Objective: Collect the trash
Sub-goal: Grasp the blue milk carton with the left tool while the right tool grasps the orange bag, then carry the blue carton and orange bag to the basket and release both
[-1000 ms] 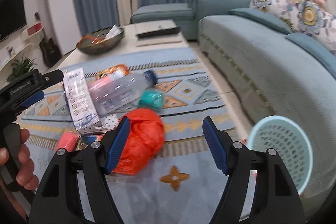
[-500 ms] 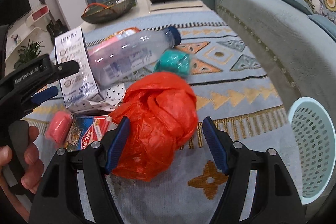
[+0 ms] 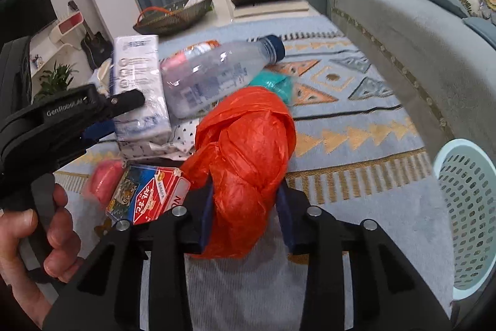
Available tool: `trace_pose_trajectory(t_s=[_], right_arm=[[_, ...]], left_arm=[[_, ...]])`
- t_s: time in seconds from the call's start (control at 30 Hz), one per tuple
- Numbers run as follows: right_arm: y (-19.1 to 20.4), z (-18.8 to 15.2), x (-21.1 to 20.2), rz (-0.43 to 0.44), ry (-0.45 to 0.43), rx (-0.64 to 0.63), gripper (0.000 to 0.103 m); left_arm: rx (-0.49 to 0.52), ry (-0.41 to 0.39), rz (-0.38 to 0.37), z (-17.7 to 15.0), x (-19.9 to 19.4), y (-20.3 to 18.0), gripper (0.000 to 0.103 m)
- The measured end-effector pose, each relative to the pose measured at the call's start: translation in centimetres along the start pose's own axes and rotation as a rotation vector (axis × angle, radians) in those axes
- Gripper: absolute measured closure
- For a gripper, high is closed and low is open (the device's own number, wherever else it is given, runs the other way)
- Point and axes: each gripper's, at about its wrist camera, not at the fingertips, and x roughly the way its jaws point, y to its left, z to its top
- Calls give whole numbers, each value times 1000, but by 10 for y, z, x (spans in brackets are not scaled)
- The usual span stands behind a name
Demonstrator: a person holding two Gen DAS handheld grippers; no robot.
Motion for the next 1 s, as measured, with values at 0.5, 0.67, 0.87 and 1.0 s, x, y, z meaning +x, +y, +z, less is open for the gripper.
trace_pose_trajectory(t_s=[0.5, 0.67, 0.87, 1.0], right_arm=[[-48, -1, -98, -104, -227, 150, 71], [-78, -13, -117, -142, -248, 243, 71], [-105, -31, -117, -190, -213, 302, 71], [-115, -34, -116, -188, -202, 319, 71]], left_arm=[[178, -74, -129, -9, -46, -77, 70], [239, -8, -183, -21, -43, -104, 70], [377, 222, -136, -57, 3, -125, 69], [469, 298, -69, -75, 25, -131, 69]])
